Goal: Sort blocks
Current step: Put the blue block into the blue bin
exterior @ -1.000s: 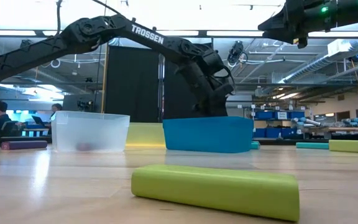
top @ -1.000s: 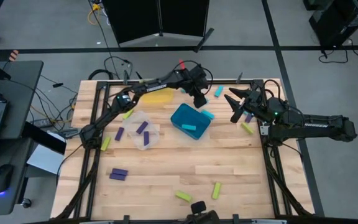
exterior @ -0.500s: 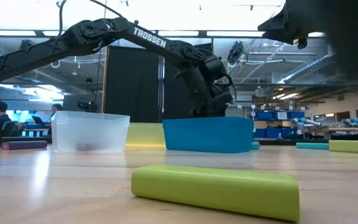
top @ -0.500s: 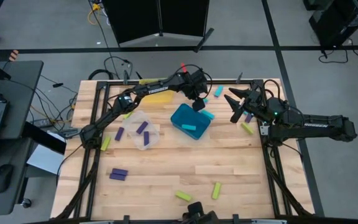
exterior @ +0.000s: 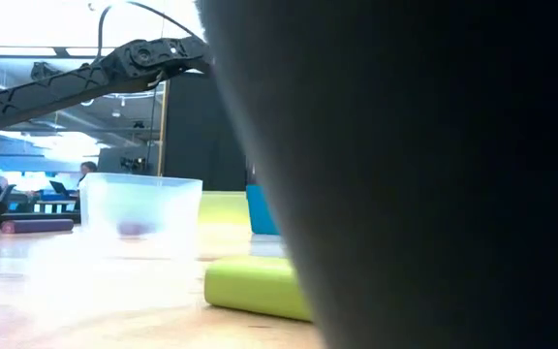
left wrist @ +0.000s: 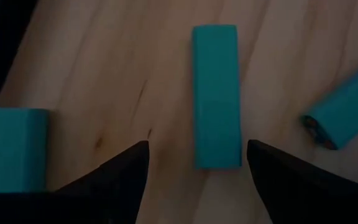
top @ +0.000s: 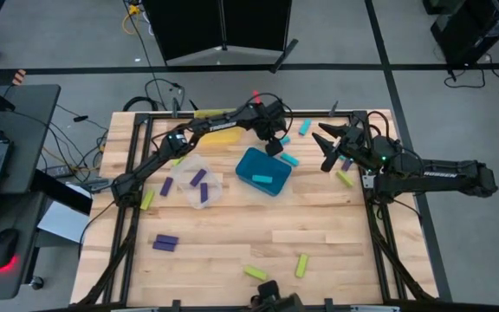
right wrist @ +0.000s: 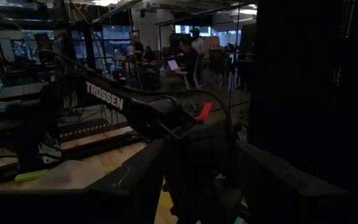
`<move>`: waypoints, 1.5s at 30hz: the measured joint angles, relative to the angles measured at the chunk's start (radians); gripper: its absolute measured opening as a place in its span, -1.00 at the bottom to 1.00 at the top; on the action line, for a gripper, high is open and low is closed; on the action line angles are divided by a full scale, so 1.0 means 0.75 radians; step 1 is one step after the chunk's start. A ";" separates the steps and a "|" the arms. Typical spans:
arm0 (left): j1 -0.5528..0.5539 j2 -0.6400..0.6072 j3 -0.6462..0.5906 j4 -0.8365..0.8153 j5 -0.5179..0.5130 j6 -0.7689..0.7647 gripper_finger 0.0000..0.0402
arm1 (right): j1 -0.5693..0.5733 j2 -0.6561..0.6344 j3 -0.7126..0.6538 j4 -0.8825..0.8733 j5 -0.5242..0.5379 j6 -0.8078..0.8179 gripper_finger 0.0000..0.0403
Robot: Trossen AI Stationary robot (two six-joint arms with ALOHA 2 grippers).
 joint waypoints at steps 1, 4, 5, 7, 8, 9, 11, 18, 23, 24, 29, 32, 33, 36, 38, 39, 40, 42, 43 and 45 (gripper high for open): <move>-0.004 0.000 0.000 0.003 -0.015 0.008 0.39 | 0.000 0.000 0.000 -0.001 0.000 -0.002 0.00; -0.014 0.000 0.000 0.004 -0.029 0.030 0.39 | 0.000 0.000 0.000 -0.005 0.000 -0.008 0.00; -0.015 0.000 0.000 0.004 -0.031 0.031 0.39 | 0.000 0.000 0.000 -0.007 0.000 -0.009 0.00; -0.016 0.000 0.000 0.005 -0.033 0.031 0.39 | 0.000 0.000 0.000 -0.008 0.000 -0.009 0.00; -0.015 0.000 0.000 0.004 -0.033 0.031 0.39 | 0.000 0.000 0.000 -0.011 -0.001 -0.009 0.00; -0.015 0.000 0.000 0.005 -0.033 0.032 0.39 | 0.000 0.000 0.000 -0.014 0.000 -0.009 0.00; -0.014 0.000 0.000 0.006 -0.034 0.032 0.37 | 0.000 0.000 0.000 -0.015 -0.001 -0.009 0.00; -0.008 0.015 0.002 0.024 -0.041 0.028 0.15 | 0.000 0.000 0.000 -0.016 0.000 -0.009 0.00; 0.000 0.018 0.002 0.023 -0.052 0.031 0.01 | -0.002 0.000 0.000 -0.016 0.000 -0.009 0.00; 0.001 0.020 0.002 0.020 -0.054 0.030 -0.01 | -0.004 0.000 0.000 -0.016 0.000 -0.009 0.00; 0.008 0.021 0.001 0.019 -0.061 0.034 -0.16 | -0.005 0.000 0.000 -0.017 0.000 -0.009 0.00; 0.012 0.021 0.001 0.019 -0.060 0.034 -0.25 | -0.005 0.000 0.000 -0.017 0.001 -0.009 0.00; 0.013 0.021 0.001 0.019 -0.060 0.034 -0.27 | -0.005 0.000 0.000 -0.018 0.001 -0.009 0.00; 0.017 0.021 0.001 0.020 -0.059 0.034 -0.32 | -0.005 0.000 0.000 -0.018 0.002 -0.009 0.00; 0.018 0.021 0.001 0.020 -0.055 0.034 -0.33 | -0.005 0.000 0.000 -0.018 0.002 -0.009 0.00; 0.018 0.021 0.001 0.020 -0.054 0.034 -0.33 | -0.005 0.000 0.000 -0.018 0.003 -0.009 0.00; 0.018 0.021 0.001 0.020 -0.054 0.034 -0.33 | -0.005 0.000 0.000 -0.018 0.003 -0.009 0.00; 0.018 0.021 0.001 0.019 -0.054 0.033 -0.32 | -0.005 0.000 0.000 -0.018 0.004 -0.009 0.00; 0.018 0.021 0.001 0.019 -0.054 0.028 -0.31 | -0.005 0.000 0.000 -0.018 0.005 -0.009 0.00; 0.018 0.021 0.001 0.018 -0.053 0.025 -0.30 | -0.005 0.000 0.000 -0.019 0.005 -0.009 0.00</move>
